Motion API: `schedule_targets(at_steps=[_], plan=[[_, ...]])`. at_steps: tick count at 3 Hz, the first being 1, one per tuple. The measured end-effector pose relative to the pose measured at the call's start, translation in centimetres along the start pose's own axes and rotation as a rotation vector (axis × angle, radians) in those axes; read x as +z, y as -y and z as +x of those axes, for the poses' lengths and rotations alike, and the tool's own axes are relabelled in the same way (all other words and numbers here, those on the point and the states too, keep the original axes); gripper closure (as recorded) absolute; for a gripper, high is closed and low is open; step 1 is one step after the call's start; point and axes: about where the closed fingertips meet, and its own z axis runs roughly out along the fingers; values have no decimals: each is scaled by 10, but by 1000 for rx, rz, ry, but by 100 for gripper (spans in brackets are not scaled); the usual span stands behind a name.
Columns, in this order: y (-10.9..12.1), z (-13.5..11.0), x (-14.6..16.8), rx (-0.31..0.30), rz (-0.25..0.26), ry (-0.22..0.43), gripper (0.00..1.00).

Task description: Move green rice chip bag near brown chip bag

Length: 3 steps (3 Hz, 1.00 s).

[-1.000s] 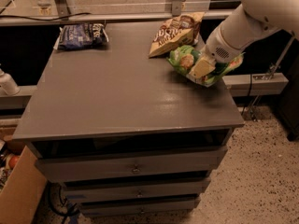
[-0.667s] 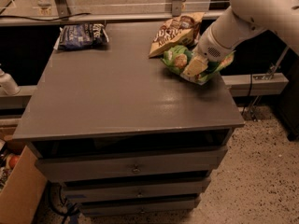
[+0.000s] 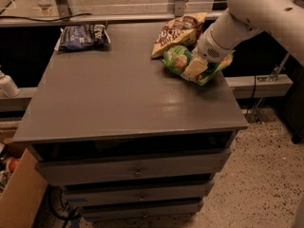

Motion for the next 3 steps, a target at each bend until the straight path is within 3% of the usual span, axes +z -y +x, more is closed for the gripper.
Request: schedule_targets(at_steps=[1,3], plan=[[4,-2,5,-7,-1,-1,84],[7,-4,7,-11,-3,-4,37]])
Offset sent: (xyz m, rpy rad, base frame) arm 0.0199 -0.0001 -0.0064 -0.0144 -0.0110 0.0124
